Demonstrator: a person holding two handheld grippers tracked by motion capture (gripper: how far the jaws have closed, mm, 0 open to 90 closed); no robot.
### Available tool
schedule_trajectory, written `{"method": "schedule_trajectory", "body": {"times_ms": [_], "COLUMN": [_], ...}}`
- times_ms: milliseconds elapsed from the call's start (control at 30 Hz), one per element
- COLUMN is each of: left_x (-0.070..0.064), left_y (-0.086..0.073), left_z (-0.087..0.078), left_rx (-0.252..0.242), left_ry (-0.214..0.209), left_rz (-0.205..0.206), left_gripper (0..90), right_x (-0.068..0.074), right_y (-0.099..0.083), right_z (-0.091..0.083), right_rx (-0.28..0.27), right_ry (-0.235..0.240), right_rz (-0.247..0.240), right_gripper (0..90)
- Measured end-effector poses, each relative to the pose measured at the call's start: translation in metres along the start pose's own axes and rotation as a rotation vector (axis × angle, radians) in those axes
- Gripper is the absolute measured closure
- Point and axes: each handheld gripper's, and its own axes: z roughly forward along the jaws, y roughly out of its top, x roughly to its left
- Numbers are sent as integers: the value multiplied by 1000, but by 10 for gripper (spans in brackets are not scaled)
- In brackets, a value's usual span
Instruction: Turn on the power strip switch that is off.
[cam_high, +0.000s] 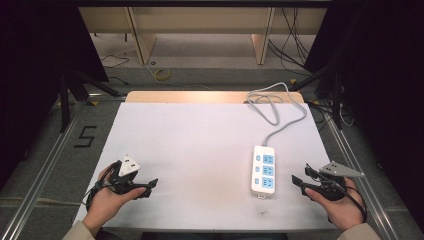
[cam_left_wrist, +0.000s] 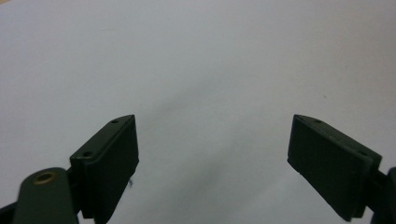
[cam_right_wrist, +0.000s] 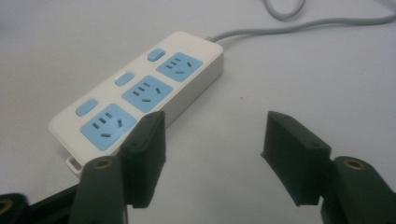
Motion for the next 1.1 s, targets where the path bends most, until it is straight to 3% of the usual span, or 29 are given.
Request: {"method": "schedule_trajectory", "body": {"times_ms": [167, 267, 367, 467, 600, 1100], "left_x": [-2, 1, 2, 2, 0, 1], "left_y": [1, 0, 0, 1, 2, 2], "left_z": [0, 0, 0, 1, 1, 1], "left_rx": [-12, -1, -8, -13, -12, -15], "left_ry": [-8, -3, -16, -18, -11, -8], "left_rz": [3, -9, -51, -52, -34, -39], "left_gripper": [157, 158, 160, 158, 157, 157], "right_x": [4, 6, 7, 7, 8, 13], "right_y": [3, 5, 7, 10, 12, 18], "right_z": [-5, -7, -9, -11, -10, -6], "right_rx": [19, 26, 33, 28, 39, 44], "right_ry": [-35, -58, -67, -80, -76, -43], "right_rz": [-8, -21, -43, -71, -76, -70], "right_gripper": [590, 709, 824, 900, 900, 900]}}
